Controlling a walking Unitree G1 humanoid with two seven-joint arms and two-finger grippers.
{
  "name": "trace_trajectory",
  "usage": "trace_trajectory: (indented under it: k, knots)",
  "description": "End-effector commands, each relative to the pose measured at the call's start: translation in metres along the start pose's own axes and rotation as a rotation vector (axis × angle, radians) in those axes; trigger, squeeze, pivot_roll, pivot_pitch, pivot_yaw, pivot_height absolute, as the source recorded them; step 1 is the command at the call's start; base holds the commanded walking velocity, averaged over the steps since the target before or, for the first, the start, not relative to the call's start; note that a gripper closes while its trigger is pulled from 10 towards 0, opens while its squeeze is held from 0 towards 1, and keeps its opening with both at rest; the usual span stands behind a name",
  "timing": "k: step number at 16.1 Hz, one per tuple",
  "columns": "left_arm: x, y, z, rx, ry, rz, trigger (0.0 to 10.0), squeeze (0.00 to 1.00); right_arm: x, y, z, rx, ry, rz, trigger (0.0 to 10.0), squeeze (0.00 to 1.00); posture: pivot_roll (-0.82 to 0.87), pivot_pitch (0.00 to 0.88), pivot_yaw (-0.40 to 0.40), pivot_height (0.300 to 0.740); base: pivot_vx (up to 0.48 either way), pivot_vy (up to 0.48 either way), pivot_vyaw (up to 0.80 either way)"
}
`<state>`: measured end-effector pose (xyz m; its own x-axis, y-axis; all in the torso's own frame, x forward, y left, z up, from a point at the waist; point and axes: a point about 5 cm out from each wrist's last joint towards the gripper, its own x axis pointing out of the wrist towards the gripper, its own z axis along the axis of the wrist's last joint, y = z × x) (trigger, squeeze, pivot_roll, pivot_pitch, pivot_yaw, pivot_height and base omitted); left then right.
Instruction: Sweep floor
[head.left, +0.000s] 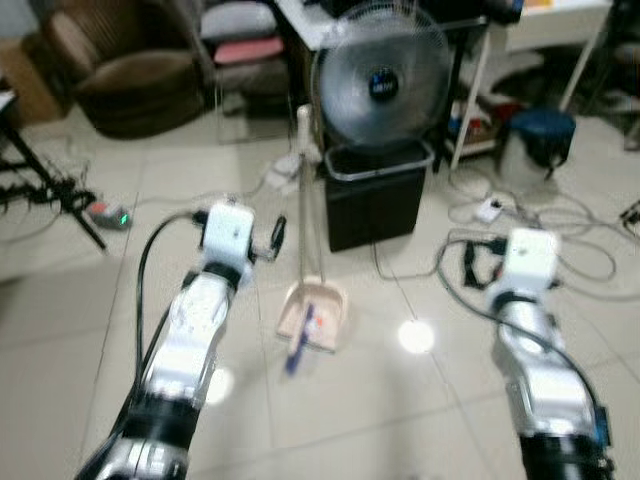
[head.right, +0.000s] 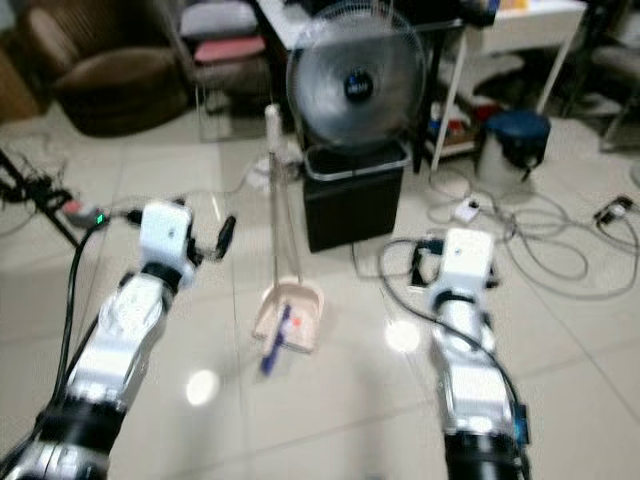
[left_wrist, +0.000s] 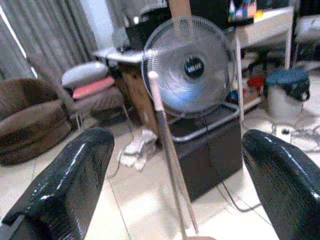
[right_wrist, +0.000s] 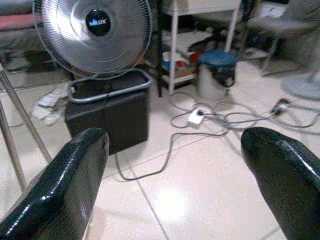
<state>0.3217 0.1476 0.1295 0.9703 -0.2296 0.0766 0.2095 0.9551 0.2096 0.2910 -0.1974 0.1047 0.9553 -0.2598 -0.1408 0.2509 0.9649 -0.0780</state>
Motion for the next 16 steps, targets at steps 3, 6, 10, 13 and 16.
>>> trace_trajectory:
  k: [3, 6, 10, 13, 16]
  knots:
    - [-0.0014, 0.0121, 0.0017, 0.039, -0.011, 0.079, 10.0, 0.0, -0.0004, 0.0089, 0.0059, -0.047, -0.046, 0.028, 10.0, 0.0, -0.16, 0.0, 0.067, 0.74, 0.0, -0.191, 0.0]
    - [-0.002, 0.0085, -0.0002, 0.045, -0.007, 0.062, 10.0, 0.0, -0.001, 0.008, 0.0056, -0.062, -0.051, 0.034, 10.0, 0.0, -0.16, 0.0, 0.069, 0.74, 0.0, -0.48, 0.0]
    - [-0.002, 0.0089, -0.0012, -0.01, -0.004, 0.076, 10.0, 0.0, -0.0006, 0.0064, 0.0085, -0.089, -0.072, 0.051, 10.0, 0.0, -0.17, 0.0, 0.065, 0.74, 0.0, 0.0, 0.0]
    - [-0.0022, 0.0045, -0.0002, -0.018, -0.024, 0.043, 10.0, 0.0, -0.0005, 0.006, 0.01, -0.099, -0.072, 0.078, 10.0, 0.0, -0.17, 0.0, 0.065, 0.74, 0.0, 0.0, 0.0]
    - [-0.0023, 0.0025, 0.0013, -0.028, -0.034, 0.029, 10.0, 0.0, -0.0005, 0.0047, 0.0076, -0.054, -0.054, 0.065, 10.0, 0.0, -0.17, 0.0, 0.066, 0.74, 0.267, 0.0, -0.17]
